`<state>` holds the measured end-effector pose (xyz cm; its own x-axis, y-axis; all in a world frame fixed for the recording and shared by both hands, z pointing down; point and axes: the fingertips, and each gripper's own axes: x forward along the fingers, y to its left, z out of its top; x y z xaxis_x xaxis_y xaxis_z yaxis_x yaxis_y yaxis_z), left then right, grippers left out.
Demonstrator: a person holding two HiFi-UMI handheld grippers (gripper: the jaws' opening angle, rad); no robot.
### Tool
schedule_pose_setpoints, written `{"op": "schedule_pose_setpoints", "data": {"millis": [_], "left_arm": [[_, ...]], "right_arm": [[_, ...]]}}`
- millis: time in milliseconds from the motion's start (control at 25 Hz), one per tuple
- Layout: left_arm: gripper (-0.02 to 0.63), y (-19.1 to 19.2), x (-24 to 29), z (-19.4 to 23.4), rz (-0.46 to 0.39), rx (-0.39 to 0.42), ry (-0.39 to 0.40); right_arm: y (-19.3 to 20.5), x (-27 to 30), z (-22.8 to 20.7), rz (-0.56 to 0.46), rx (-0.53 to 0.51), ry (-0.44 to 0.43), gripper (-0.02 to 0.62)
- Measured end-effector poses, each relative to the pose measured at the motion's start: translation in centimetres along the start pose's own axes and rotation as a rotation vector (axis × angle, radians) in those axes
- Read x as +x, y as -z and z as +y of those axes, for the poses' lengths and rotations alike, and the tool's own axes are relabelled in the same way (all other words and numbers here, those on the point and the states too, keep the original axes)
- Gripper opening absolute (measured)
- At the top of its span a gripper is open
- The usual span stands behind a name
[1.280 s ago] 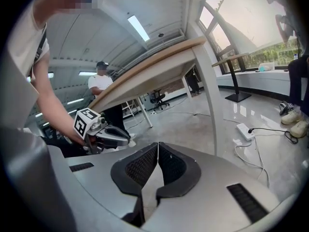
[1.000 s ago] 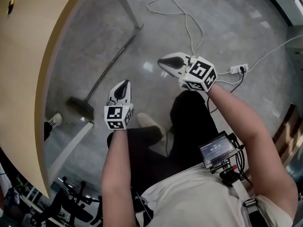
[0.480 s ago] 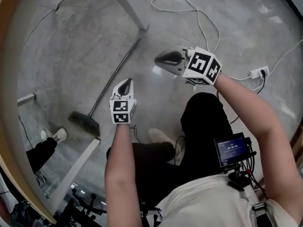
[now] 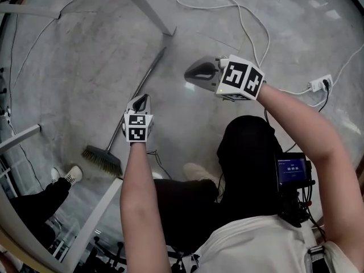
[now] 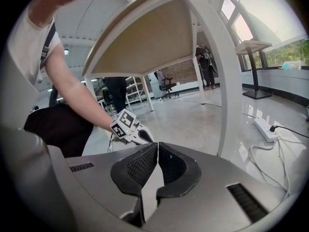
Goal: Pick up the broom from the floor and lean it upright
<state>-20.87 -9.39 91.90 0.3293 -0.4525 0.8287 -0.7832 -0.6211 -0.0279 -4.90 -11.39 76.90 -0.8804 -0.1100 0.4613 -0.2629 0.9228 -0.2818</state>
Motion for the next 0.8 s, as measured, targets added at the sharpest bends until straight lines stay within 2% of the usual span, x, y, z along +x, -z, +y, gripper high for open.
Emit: {"op": "schedule_pose_setpoints", "data": {"millis": [400,600,640,720,800], "left_arm": [[0.011,4.5,4.5,3.6,0.162,0.127,-0.021],[0.012,7.3,6.4,5.7,0.308,0.211,-0.004],[0.024,7.7,6.7,6.2,0.334,0.223,-0.005],[0.126,8.3,7.4,7.0,0.382,0.237,0.002],[0.127,8.8,8.0,7.4,0.424,0.261,0.013]], "right_arm": [[2.3,0.4,-0.9,0.016,0.018,0.045,0.02],[4.3,-0.8,-1.4,0.052,0.02,0.08,0.02],[4.7,-1.1,-1.5,0.057,0.023,0.086,0.02],[5.6,-1.7,-1.6,0.07,0.033,0.095,0.02],[6.3,-2.3,-1.6,0.084,0.045,0.104,0.02]]}}
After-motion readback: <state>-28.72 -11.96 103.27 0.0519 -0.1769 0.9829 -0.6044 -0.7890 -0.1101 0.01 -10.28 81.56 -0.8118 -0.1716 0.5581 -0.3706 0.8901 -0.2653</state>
